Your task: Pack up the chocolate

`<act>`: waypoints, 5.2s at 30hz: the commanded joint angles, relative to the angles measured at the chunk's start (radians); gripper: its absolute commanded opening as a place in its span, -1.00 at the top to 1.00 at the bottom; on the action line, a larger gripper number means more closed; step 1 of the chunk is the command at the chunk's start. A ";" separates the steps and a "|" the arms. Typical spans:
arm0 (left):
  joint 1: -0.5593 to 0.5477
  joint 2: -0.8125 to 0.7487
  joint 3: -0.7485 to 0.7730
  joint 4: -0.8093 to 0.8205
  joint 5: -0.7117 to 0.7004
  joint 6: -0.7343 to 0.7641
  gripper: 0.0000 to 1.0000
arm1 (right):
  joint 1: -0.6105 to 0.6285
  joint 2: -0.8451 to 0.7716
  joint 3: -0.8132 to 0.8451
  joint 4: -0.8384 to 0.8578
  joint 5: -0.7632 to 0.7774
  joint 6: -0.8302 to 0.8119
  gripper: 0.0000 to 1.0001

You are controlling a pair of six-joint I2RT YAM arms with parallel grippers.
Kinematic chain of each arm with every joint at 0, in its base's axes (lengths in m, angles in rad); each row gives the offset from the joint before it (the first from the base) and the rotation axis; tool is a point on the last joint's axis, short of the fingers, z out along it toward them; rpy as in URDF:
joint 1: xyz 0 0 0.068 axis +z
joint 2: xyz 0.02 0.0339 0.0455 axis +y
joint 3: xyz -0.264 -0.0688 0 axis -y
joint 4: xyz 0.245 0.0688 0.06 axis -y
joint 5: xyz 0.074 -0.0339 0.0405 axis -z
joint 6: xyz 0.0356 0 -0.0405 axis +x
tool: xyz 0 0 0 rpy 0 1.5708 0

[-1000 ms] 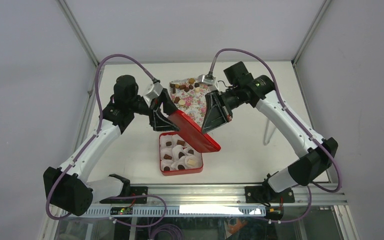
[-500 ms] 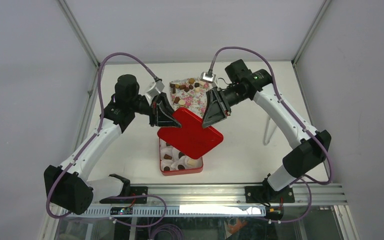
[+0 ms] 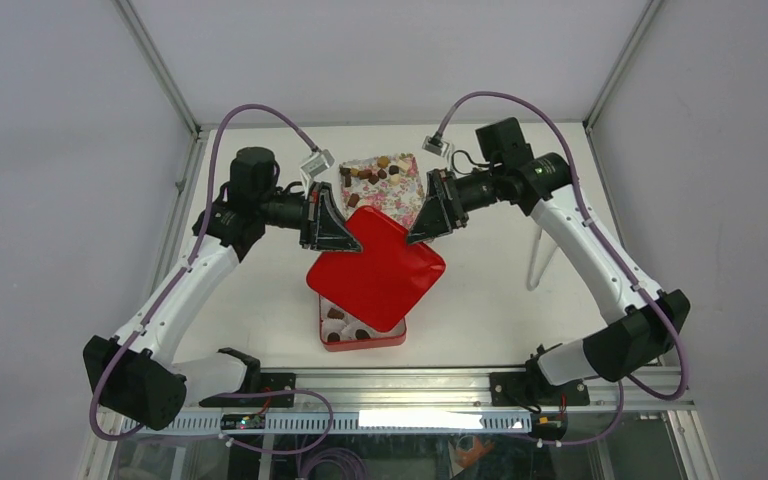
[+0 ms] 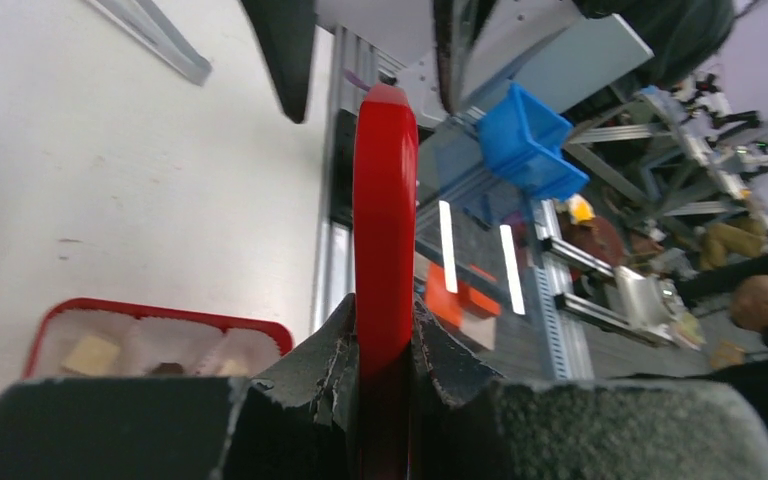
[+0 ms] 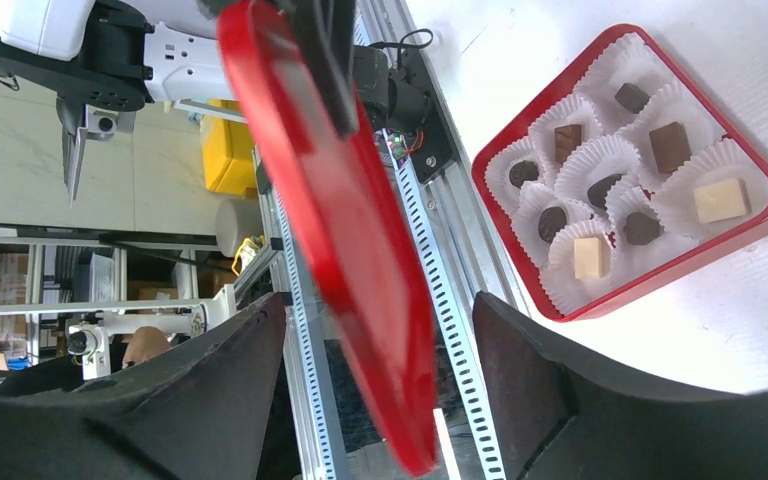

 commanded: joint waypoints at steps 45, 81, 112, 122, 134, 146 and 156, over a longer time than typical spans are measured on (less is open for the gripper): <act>0.410 -0.205 -0.361 0.352 -0.250 -0.758 -0.90 | 0.095 -0.102 -0.584 1.626 0.358 0.981 1.00; 0.206 -0.216 -0.543 0.266 -0.488 -0.632 1.00 | 0.152 -0.051 -0.626 0.993 0.405 0.704 -0.07; 0.143 0.031 -0.494 0.027 -0.438 -0.518 0.67 | 0.164 0.110 -0.660 0.831 0.479 0.570 0.14; 0.129 0.072 -0.460 -0.096 -0.366 -0.506 0.24 | 0.165 0.125 -0.638 0.805 0.471 0.548 0.16; 0.128 0.036 -0.386 -0.334 -0.450 -0.463 -0.32 | 0.182 0.128 -0.636 0.758 0.480 0.516 0.19; 0.128 -0.016 -0.375 -0.511 -0.624 -0.502 -0.70 | 0.201 0.120 -0.644 0.712 0.509 0.476 0.20; 0.128 -0.016 -0.392 -0.481 -0.788 -0.566 -0.52 | 0.218 0.107 -0.654 0.696 0.520 0.470 0.19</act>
